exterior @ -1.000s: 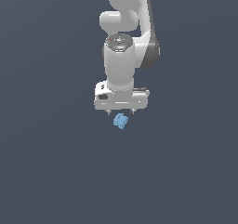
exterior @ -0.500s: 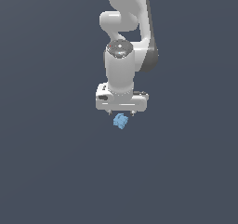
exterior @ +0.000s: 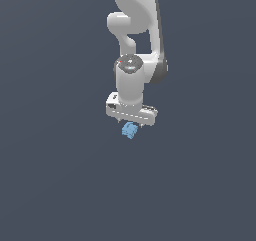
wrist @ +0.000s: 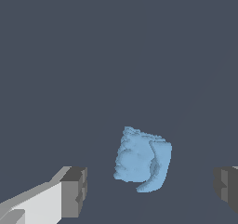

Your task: Pick up the object and move it to a goal position.

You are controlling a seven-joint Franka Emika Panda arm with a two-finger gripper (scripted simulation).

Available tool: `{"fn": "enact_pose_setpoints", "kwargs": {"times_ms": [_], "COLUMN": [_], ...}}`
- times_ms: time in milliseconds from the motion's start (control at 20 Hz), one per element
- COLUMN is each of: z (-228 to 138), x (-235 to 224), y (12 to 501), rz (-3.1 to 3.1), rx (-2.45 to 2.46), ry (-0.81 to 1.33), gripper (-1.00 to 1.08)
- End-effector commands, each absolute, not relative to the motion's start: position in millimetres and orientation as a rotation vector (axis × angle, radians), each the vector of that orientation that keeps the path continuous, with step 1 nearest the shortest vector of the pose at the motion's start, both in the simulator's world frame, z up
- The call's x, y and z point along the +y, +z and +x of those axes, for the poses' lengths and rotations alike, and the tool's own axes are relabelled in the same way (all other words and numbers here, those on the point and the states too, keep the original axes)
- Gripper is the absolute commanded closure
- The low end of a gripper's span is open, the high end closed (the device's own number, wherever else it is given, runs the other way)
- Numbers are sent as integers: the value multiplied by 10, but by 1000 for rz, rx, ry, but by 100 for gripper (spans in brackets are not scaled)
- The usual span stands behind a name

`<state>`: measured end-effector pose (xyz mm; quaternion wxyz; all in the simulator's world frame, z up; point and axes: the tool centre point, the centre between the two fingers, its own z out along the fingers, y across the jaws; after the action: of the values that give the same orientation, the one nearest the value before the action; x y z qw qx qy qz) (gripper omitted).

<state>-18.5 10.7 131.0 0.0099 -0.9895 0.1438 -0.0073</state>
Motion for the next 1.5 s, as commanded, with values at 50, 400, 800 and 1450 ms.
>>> {"fn": "enact_pose_setpoints", "kwargs": {"times_ms": [50, 400, 800, 1450], "z": [-264, -380, -436, -449], "x": [105, 96, 89, 89], "y": [1170, 981, 899, 536], "rz": [-3072, -3041, -3023, -3024], "rx": [584, 769, 854, 853], "ry": [-14, -4, 0, 0], "gripper": [-92, -92, -92, -92]}}
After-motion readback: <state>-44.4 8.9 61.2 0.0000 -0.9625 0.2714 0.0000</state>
